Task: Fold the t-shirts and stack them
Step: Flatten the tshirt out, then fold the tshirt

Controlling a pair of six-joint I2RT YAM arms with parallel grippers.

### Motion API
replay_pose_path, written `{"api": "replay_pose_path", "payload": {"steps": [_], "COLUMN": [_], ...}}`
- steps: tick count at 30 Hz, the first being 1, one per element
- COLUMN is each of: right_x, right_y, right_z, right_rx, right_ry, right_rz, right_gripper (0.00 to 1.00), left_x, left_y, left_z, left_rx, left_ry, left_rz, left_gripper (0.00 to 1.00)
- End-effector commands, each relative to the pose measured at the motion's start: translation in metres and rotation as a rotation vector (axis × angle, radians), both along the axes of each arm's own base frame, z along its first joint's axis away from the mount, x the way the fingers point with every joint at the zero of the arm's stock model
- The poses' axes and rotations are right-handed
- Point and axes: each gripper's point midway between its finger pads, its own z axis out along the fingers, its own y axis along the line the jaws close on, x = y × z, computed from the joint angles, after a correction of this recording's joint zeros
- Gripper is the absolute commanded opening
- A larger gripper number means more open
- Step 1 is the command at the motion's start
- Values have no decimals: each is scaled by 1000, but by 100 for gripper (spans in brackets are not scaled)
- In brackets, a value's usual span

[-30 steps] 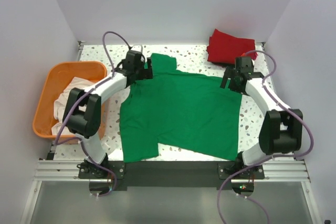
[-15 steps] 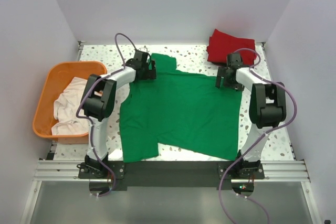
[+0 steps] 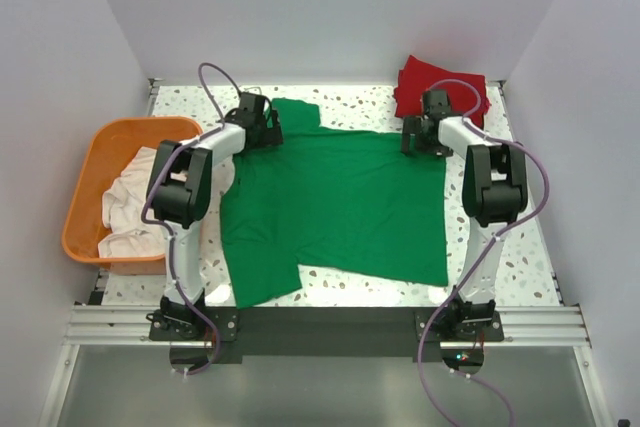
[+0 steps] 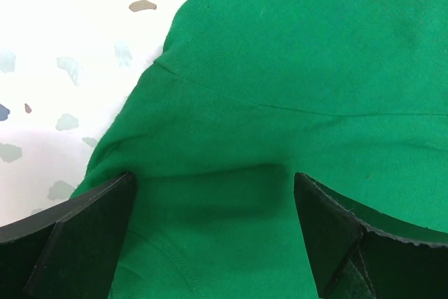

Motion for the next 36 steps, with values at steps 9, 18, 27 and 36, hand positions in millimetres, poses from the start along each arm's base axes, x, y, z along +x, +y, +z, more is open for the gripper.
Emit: {"api": "replay_pose_path", "payload": {"steps": [9,18,27,36], "right_x": [15,-43,-131,-179], "right_y": [0,16,28,24], "right_z": [45,120,142,137], "right_rx": [-41,11,168,179], "right_ry": [-83,-212,-263,-250], "right_rz": [46,-7,-55,-67], "right_gripper": [99,99,99,99], "left_x": [20,-33,-229,-404], "left_y": [4,1,-54,-53], "left_z": [43,132,123,41], "left_rx": [-1,-53,-52,-7], "left_ry": [-59,-129,-66,251], "left_rz": [-8,5,-64,-211], "left_gripper": [100,100,100,100]}}
